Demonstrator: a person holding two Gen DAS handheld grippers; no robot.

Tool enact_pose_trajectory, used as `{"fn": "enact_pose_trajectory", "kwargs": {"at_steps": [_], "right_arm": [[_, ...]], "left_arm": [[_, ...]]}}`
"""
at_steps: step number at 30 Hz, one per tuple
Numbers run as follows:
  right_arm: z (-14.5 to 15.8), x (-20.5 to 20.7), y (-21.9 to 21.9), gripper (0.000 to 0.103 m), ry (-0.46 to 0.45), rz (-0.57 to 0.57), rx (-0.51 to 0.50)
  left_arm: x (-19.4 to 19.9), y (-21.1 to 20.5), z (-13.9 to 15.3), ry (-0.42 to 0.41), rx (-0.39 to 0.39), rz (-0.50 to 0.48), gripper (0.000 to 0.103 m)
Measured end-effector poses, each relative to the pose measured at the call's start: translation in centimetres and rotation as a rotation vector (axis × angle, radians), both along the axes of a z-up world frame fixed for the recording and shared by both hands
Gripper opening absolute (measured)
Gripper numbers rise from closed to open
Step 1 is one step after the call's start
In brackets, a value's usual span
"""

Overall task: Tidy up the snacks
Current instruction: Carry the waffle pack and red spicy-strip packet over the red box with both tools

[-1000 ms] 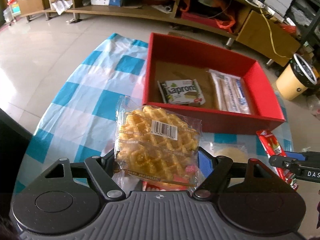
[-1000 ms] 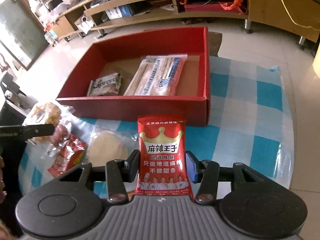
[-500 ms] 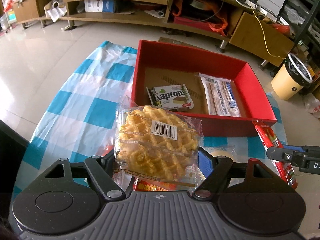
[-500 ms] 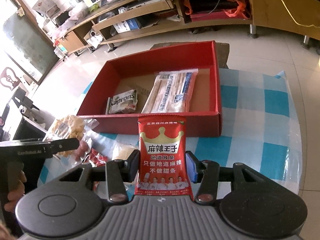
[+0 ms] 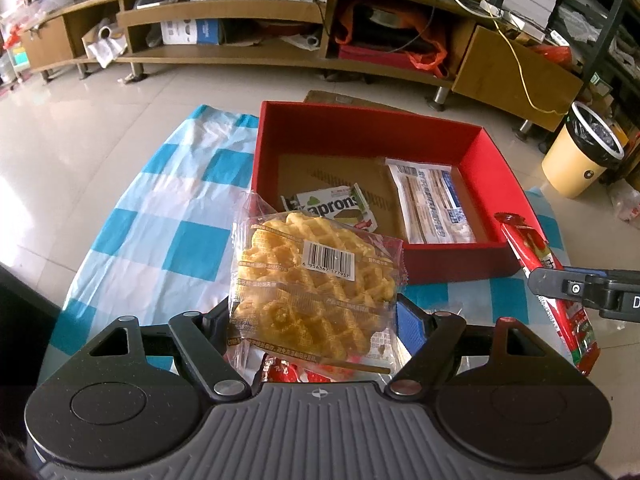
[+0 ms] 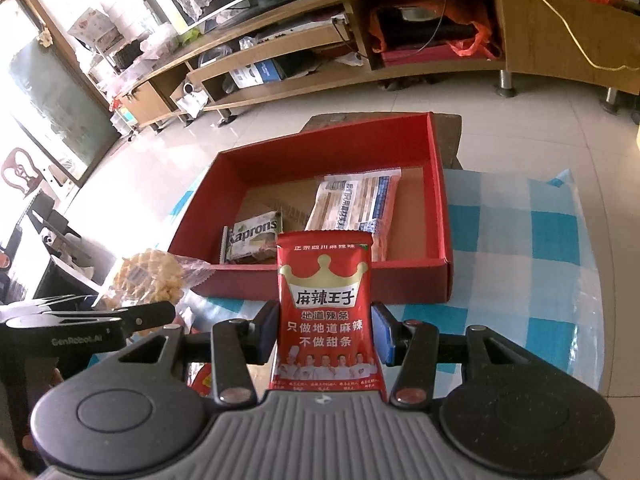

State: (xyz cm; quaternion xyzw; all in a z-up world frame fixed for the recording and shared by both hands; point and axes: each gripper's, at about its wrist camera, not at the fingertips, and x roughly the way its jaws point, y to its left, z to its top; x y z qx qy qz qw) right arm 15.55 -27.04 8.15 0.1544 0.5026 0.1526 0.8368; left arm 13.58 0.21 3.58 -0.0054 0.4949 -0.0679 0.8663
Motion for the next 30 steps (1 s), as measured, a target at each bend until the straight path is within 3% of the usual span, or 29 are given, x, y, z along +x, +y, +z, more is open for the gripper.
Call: {"fn": "enact_pose_trajectory", "kwargs": {"at_steps": [30], "right_arm": [[0.3, 4.6, -1.1, 0.047, -0.043, -0.106, 0.011]], "left_arm": [[4.9, -3.3, 0.8, -0.064, 0.039, -0.001, 0.082]]}}
